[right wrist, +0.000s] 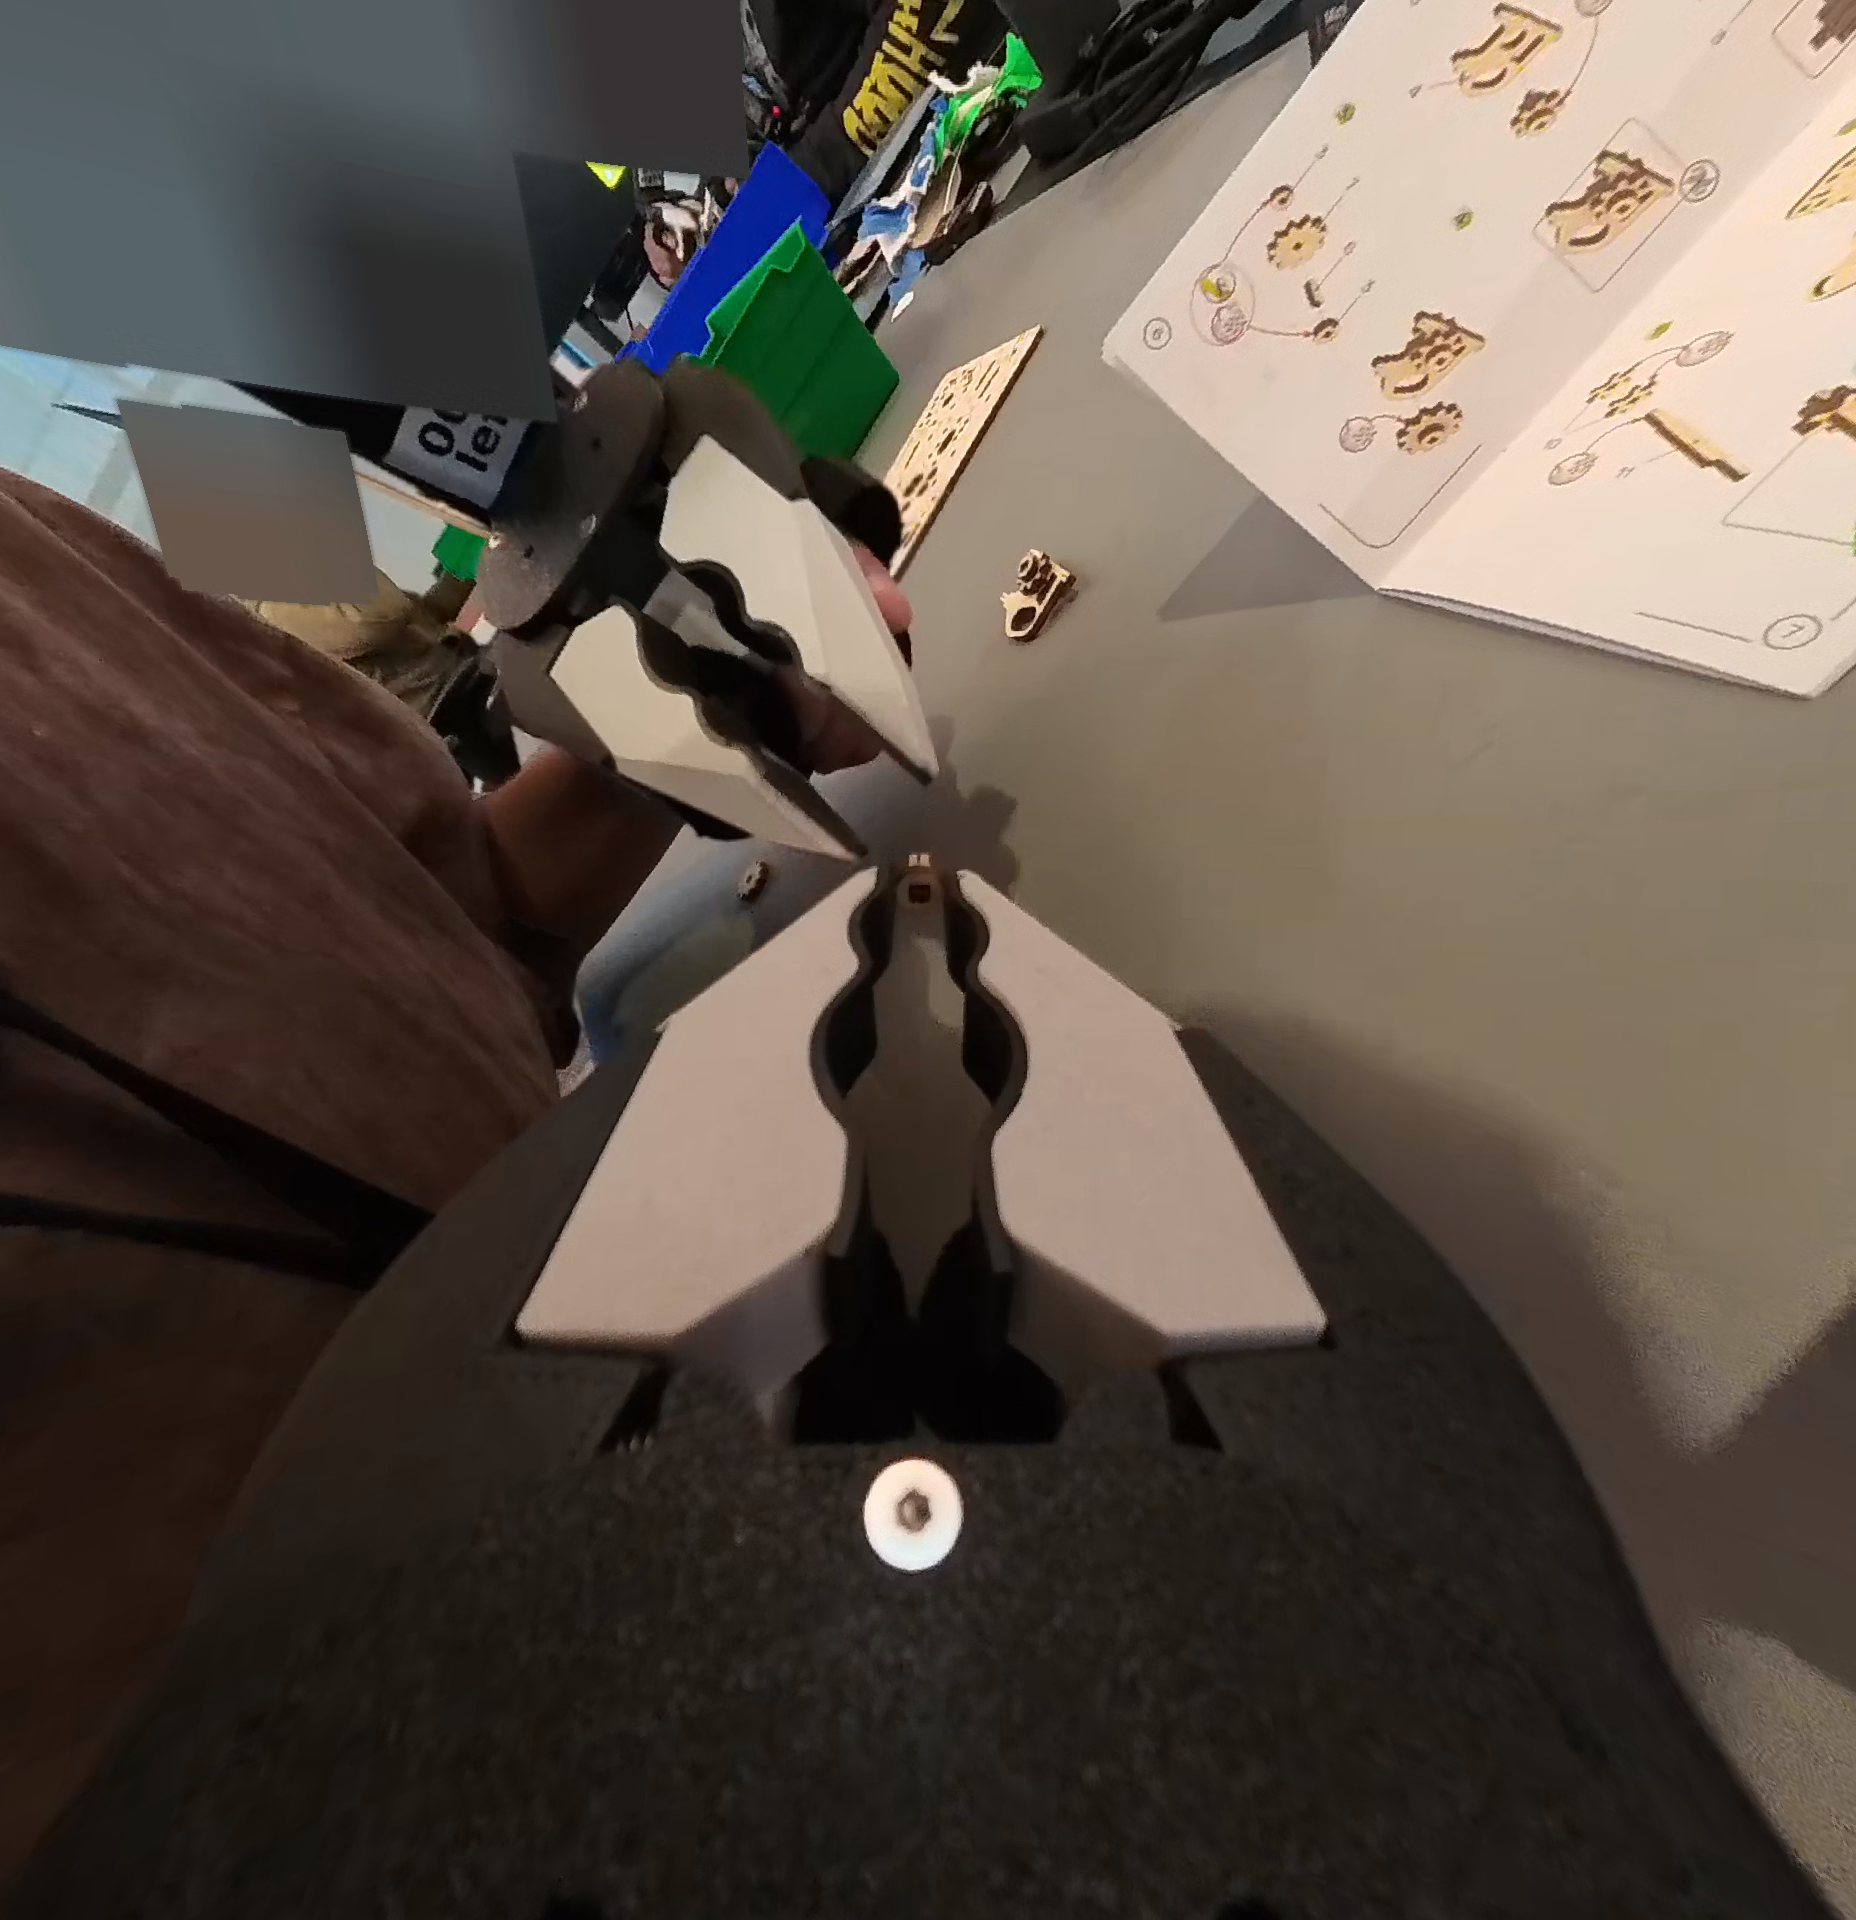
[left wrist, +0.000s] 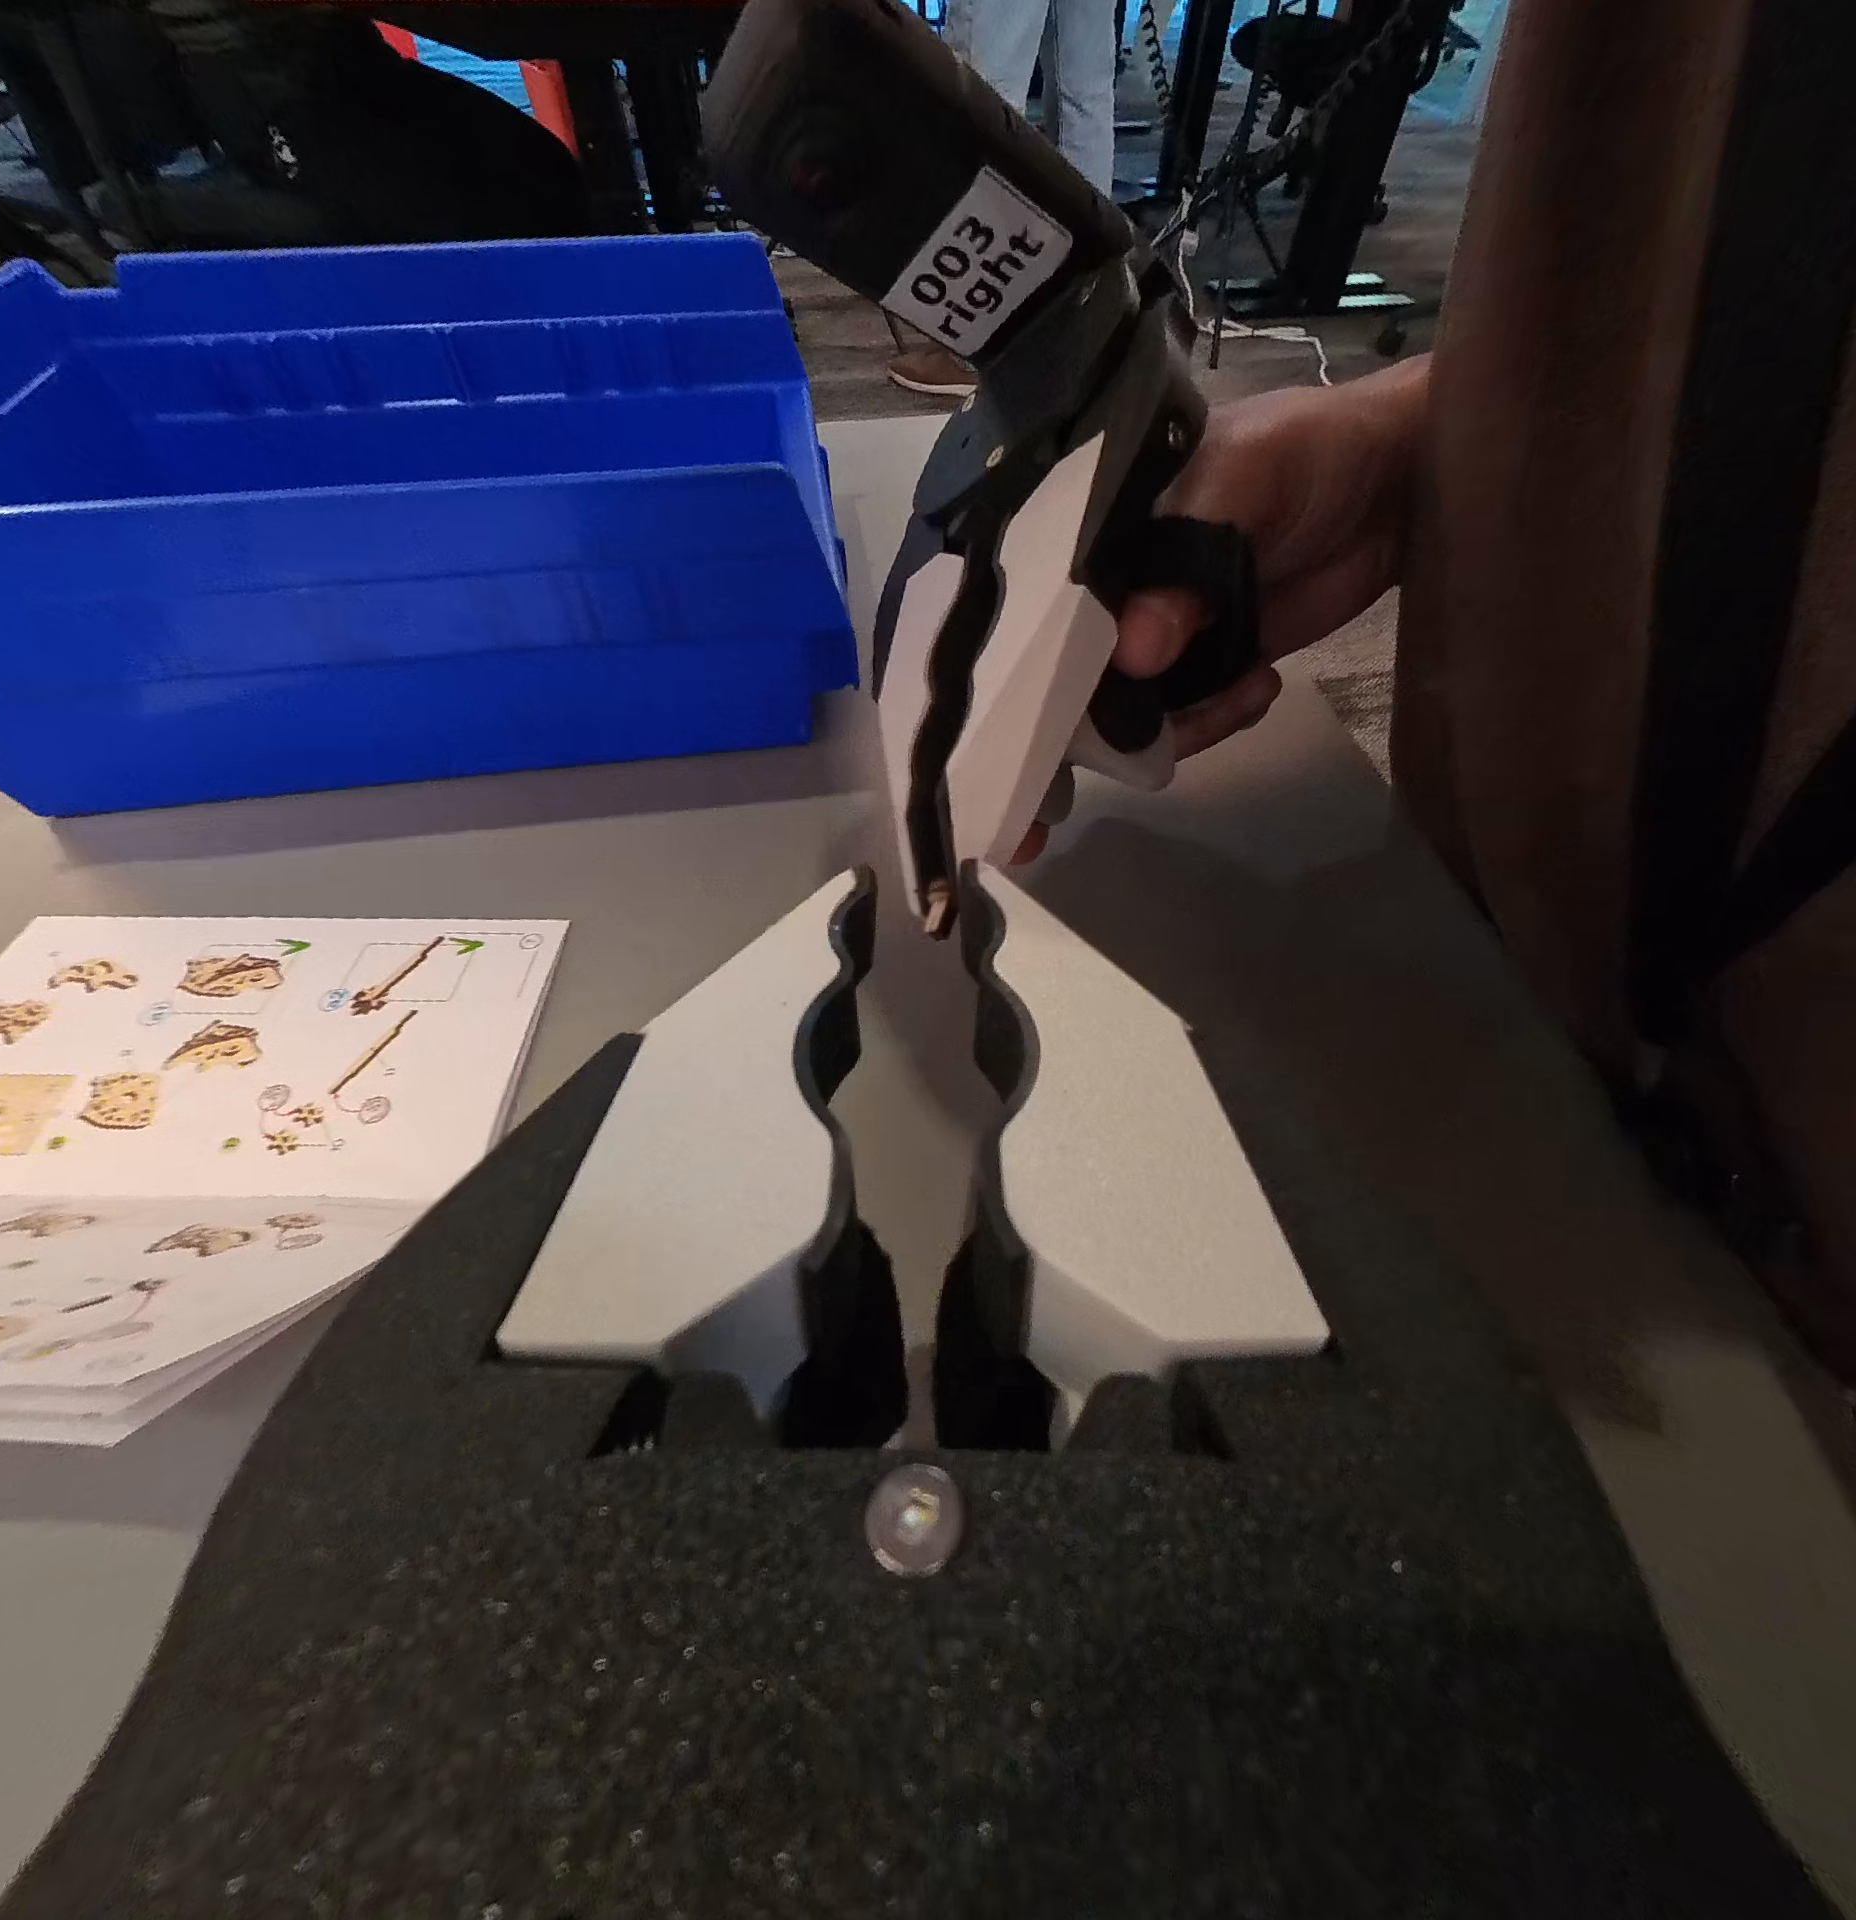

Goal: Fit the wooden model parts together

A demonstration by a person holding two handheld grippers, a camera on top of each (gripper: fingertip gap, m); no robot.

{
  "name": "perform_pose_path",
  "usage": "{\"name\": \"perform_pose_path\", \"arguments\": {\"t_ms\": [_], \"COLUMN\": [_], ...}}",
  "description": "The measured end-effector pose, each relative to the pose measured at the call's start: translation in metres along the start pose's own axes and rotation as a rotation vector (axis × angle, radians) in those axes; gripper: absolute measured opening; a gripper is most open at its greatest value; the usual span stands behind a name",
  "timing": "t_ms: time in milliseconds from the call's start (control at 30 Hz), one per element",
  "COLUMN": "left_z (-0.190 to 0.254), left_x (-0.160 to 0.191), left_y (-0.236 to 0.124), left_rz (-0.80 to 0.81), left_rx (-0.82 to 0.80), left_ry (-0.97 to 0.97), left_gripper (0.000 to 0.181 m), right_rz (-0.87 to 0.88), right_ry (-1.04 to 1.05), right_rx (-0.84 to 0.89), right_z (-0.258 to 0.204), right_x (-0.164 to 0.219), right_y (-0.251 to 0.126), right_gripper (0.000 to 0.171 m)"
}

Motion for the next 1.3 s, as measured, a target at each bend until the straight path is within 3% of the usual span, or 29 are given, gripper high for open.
{"name": "perform_pose_path", "arguments": {"t_ms": [500, 667, 1300], "left_z": [-0.028, -0.033, -0.034], "left_x": [-0.002, 0.004, 0.009], "left_y": [-0.043, -0.052, -0.048], "left_rz": [0.059, 0.006, 0.005], "left_rx": [-0.192, -0.230, -0.217], "left_ry": [0.079, 0.095, 0.055], "left_gripper": [0.013, 0.013, 0.013], "right_rz": [-0.035, -0.034, -0.029], "right_ry": [-0.058, -0.067, -0.045], "right_rx": [0.032, 0.028, 0.010], "right_z": [0.001, -0.001, -0.003], "right_x": [0.006, 0.006, 0.006], "right_y": [0.006, 0.006, 0.006], "right_gripper": [0.009, 0.009, 0.009]}}
Point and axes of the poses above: each gripper's, where its closed fingertips meet, y out along the fingers, x out of its underside, z = x × y across the jaws, the point moved 4 cm from there along -y, back along the fingers, and after that the axes turned 15 degrees about z, right-handed, at the moved point
